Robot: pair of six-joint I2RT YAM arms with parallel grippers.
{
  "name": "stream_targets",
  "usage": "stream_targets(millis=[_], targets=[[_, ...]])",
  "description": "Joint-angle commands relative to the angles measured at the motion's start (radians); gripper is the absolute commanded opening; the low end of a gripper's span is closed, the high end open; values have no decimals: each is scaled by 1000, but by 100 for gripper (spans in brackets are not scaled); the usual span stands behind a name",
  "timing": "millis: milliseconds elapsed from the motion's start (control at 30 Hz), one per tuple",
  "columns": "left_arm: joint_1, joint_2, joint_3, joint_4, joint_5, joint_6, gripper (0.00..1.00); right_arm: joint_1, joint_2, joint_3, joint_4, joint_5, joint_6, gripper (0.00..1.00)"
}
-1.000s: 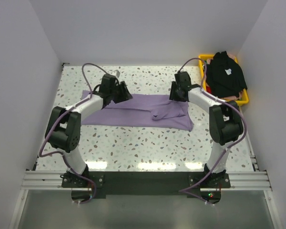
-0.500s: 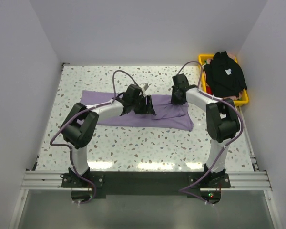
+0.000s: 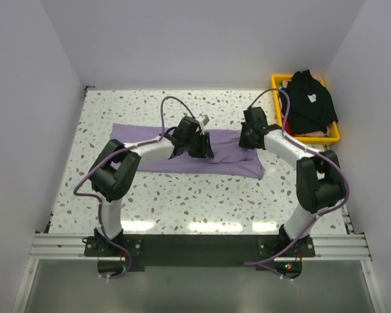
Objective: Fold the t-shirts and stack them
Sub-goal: Fold the tshirt
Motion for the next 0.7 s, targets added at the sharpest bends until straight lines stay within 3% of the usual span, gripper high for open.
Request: stream_targets(millis=[0, 167, 300, 667], targets=[[-9, 7, 45, 34, -6, 14, 33, 4, -88, -39, 29, -4, 19, 7], [-11, 4, 60, 14, -20, 15, 15, 6, -143, -81, 9, -6, 14, 7], [-11, -1, 75, -12, -35, 18, 6, 6, -176, -108, -5, -7, 14, 7], [-8, -25, 121, -98, -36, 37, 1, 6, -298, -133, -81, 19, 6, 7]])
